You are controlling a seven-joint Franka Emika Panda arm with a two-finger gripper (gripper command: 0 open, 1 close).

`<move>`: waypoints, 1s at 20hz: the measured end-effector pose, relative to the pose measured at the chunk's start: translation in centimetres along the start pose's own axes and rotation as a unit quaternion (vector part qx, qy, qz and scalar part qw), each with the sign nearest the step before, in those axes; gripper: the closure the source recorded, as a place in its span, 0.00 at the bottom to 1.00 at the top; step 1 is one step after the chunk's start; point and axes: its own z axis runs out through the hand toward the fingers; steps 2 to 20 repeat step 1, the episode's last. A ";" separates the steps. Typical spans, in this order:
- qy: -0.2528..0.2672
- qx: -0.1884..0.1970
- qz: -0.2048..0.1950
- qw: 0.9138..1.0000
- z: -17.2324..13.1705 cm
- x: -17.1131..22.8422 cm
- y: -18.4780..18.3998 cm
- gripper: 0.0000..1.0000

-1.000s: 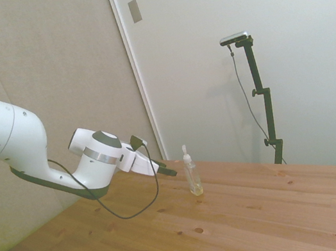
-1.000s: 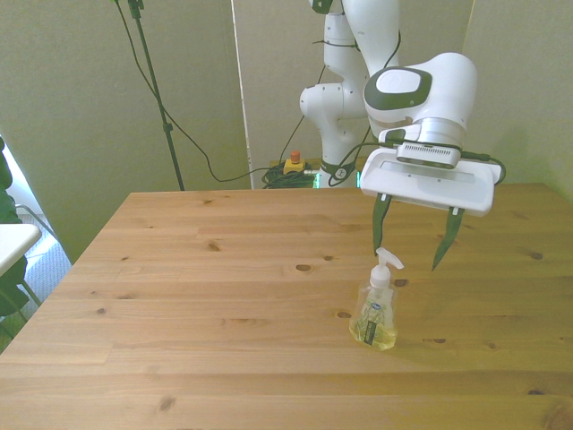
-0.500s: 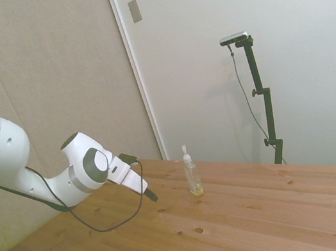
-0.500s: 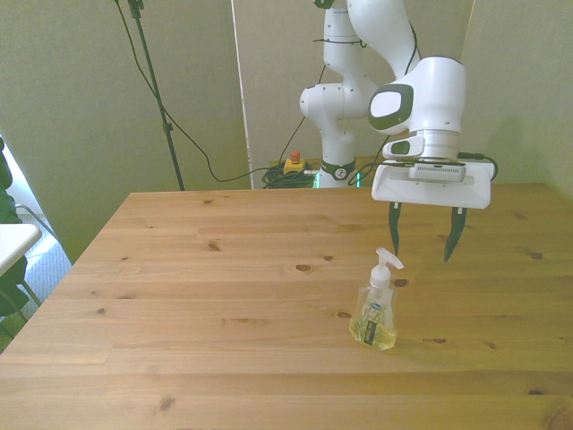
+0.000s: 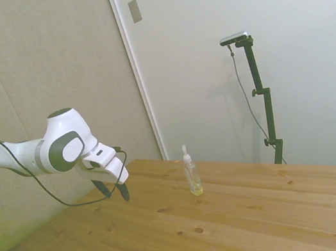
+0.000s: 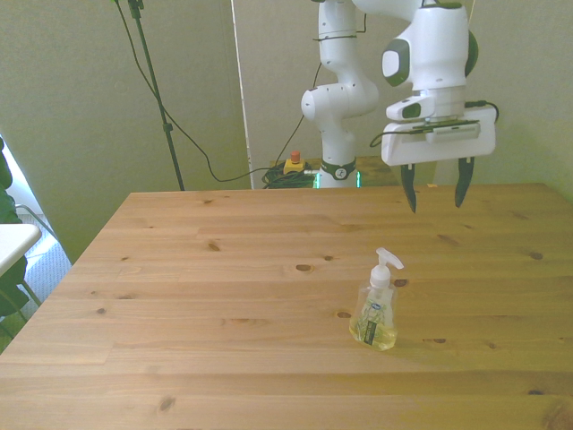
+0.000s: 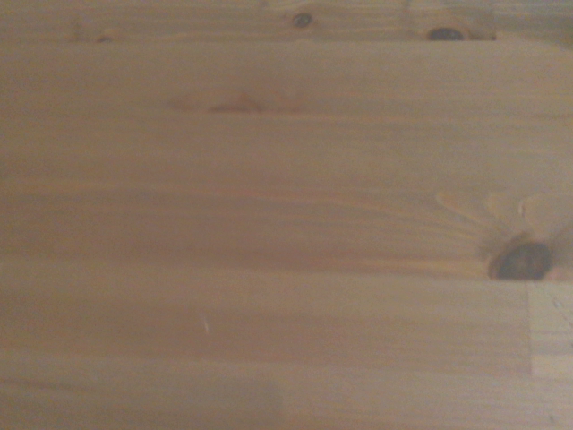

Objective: Stand the sanitizer

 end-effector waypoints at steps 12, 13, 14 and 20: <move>-0.006 0.001 -0.007 1.000 -0.7 0.7 1.2 0.00; -0.006 0.001 -0.007 1.000 -0.7 0.7 1.2 0.00; -0.006 0.001 -0.007 1.000 -0.7 0.7 1.2 0.00; -0.006 0.001 -0.007 1.000 -0.7 0.7 1.2 0.00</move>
